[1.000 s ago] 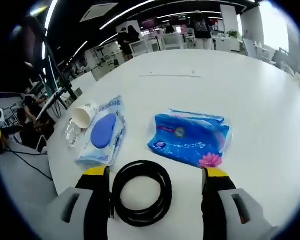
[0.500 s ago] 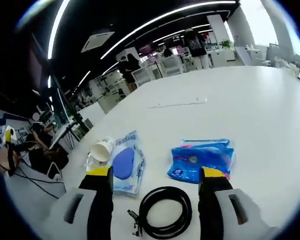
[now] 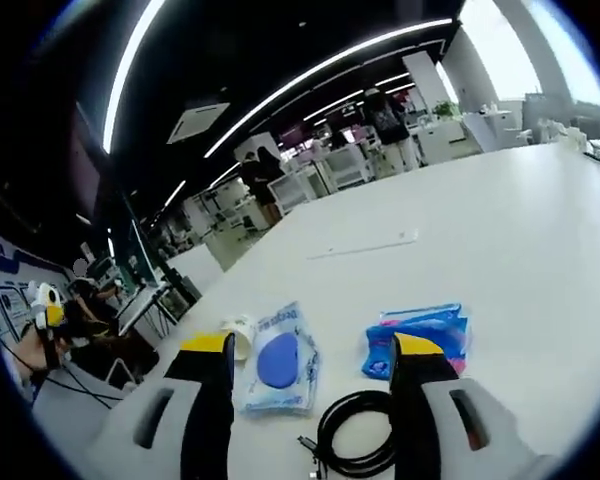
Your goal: Arrange the tabletop items into an orderly group along one side of the table until the central work area is clear of visible clutter.
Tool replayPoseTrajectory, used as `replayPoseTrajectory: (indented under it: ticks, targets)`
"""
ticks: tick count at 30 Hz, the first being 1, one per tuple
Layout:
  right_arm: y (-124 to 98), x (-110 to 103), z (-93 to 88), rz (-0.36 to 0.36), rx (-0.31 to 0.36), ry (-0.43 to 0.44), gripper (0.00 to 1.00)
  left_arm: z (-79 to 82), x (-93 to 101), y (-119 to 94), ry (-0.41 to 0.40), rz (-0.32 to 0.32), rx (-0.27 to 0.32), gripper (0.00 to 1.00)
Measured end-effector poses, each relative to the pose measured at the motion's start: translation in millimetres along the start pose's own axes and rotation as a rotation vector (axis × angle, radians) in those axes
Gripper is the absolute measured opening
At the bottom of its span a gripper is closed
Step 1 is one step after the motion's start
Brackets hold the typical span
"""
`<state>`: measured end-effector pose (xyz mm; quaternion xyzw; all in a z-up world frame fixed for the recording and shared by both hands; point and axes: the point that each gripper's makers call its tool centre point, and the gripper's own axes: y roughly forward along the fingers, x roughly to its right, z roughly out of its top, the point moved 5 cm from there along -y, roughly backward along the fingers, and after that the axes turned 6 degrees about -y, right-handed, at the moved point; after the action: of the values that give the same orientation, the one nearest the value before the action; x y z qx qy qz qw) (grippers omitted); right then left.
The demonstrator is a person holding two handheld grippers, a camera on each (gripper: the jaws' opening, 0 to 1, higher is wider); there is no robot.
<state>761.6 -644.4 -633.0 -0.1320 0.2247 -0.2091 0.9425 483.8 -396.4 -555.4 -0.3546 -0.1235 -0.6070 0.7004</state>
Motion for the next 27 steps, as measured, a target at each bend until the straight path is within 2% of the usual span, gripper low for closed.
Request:
replayPoseTrajectory:
  ticks: [4, 7, 16, 27]
  targets:
    - [-8, -5, -2.7, -0.014, 0.011, 0.015, 0.60, 1.8, -7.0, 6, 0.031, 0.010, -0.031, 0.79]
    - [-12, -6, -7.4, -0.026, 0.003, 0.019, 0.59, -0.5, -16.6, 11, 0.093, 0.039, -0.090, 0.79]
    - [-24, -10, -20.5, -0.064, -0.015, 0.040, 0.55, 4.7, -39.7, 24, 0.088, 0.064, -0.160, 0.78]
    - [-34, -27, -33.4, -0.097, -0.027, 0.050, 0.55, 5.6, -57.0, 46, 0.141, 0.045, -0.260, 0.77]
